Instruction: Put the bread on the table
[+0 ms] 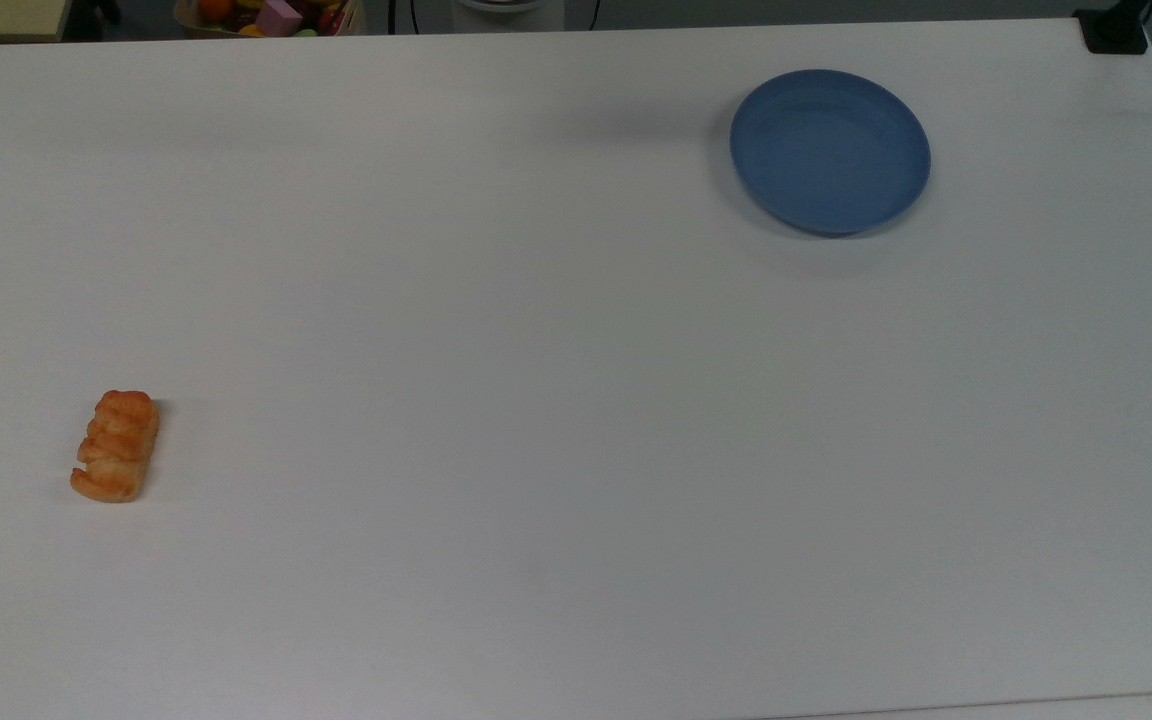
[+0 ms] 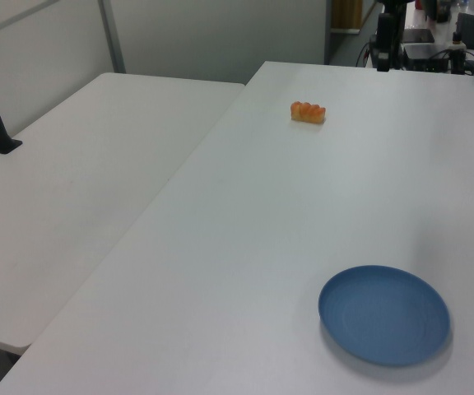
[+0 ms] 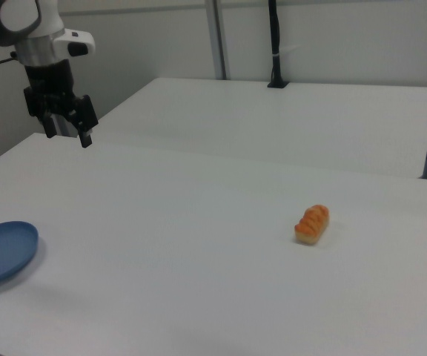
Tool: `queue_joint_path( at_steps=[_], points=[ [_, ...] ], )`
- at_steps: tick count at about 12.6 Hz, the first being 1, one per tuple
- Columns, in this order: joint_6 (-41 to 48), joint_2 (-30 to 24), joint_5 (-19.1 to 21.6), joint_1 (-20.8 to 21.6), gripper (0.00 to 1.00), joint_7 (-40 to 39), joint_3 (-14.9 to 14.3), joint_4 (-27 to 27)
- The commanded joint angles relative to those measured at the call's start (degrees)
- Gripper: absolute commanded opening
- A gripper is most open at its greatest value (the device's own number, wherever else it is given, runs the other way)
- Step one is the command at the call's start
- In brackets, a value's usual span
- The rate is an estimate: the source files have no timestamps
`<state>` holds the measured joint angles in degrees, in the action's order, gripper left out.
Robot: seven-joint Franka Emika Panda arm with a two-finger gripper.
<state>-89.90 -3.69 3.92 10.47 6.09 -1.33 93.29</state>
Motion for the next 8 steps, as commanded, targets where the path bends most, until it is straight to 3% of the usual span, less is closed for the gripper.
queue_joint_path(
  at_steps=[1, 3, 8],
  points=[
    [-6.9, -0.3, 0.0, 0.0, 1.00, -4.7, -0.8, 2.6],
    [-9.8, -0.1, -0.1, -1.3, 1.00, -8.3, -1.7, 2.5],
    [-9.0, -0.3, 0.0, -1.4, 1.00, -8.3, -1.8, 2.5]
  ],
)
